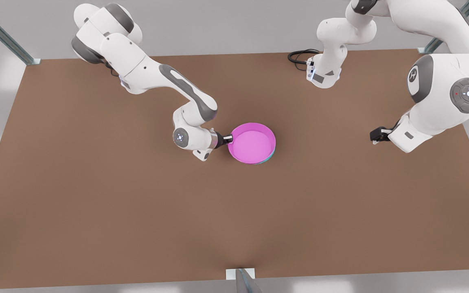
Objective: Flip the blue plate over with the left arm, and stack the pink plate on top of the blue plate with the right arm
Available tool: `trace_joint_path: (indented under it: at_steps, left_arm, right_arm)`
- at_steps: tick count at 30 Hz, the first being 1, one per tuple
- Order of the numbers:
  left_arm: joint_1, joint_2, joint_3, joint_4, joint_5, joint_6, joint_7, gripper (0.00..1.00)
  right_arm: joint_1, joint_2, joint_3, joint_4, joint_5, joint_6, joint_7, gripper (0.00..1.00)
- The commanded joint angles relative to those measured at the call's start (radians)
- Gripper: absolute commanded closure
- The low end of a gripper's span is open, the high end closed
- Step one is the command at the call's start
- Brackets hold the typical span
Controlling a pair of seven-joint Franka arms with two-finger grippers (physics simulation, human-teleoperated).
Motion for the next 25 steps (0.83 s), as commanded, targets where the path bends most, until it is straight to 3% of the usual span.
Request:
trace_joint_path:
  at_steps: [1, 2, 3, 4, 5, 7, 13, 14, 16, 17, 20, 21, 25]
  left_arm:
    - [0.0, 0.0, 0.0, 0.0, 0.0, 0.0, 0.0, 0.0]
    - [0.0, 0.0, 0.0, 0.0, 0.0, 0.0, 0.0, 0.0]
    - [0.0, 0.0, 0.0, 0.0, 0.0, 0.002, 0.0, 0.0]
    - [0.0, 0.001, 0.0, 0.0, 0.0, 0.002, 0.0, 0.0]
    - [0.0, 0.001, 0.0, 0.0, 0.0, 0.002, 0.0, 0.0]
    - [0.0, 0.001, 0.0, 0.0, 0.0, 0.0, 0.0, 0.0]
    - [-0.002, 0.001, 0.0, 0.0, 0.0, -0.002, 0.0, 0.0]
    - [-0.002, 0.001, -0.002, 0.0, 0.0, -0.003, 0.0, 0.0]
    - [-0.002, 0.0, 0.0, 0.0, 0.0, -0.003, 0.0, 0.0]
    - [-0.002, 0.0, -0.002, 0.0, 0.0, -0.003, 0.0, 0.0]
    - [-0.002, 0.0, -0.002, 0.0, 0.0, -0.003, 0.0, 0.0]
    - [0.0, 0.0, -0.002, 0.0, 0.0, -0.003, -0.002, 0.0]
    - [-0.002, 0.0, -0.002, 0.0, 0.0, -0.003, -0.002, 0.0]
  right_arm:
    - [0.003, 0.0, -0.001, 0.0, -0.009, -0.001, 0.007, 0.79]
    - [0.01, -0.002, 0.001, 0.001, -0.01, -0.001, 0.007, 0.79]
    - [0.013, -0.002, 0.001, 0.001, -0.01, -0.003, 0.007, 0.63]
    - [0.019, -0.002, -0.001, 0.001, -0.01, -0.003, 0.007, 0.61]
    - [0.027, 0.0, -0.001, 0.003, -0.01, -0.001, 0.009, 0.5]
    - [0.043, 0.001, -0.001, 0.009, -0.01, 0.0, 0.026, 0.0]
    - [0.013, -0.008, -0.002, 0.021, -0.024, -0.012, 0.016, 0.0]
    - [-0.074, -0.054, -0.004, 0.07, -0.035, -0.14, 0.013, 0.0]
    - [-0.211, -0.084, -0.01, 0.452, -0.404, -0.659, 0.021, 0.0]
    - [-0.23, -0.147, -0.044, 0.503, -0.53, -0.727, 0.003, 0.0]
    - [-0.233, -0.366, -0.41, 0.449, -0.605, -0.877, -0.123, 0.0]
    - [-0.233, -0.396, -0.464, 0.467, -0.607, -0.903, -0.141, 0.0]
    - [-0.25, -0.379, -0.466, 0.495, -0.602, -0.937, -0.172, 0.0]
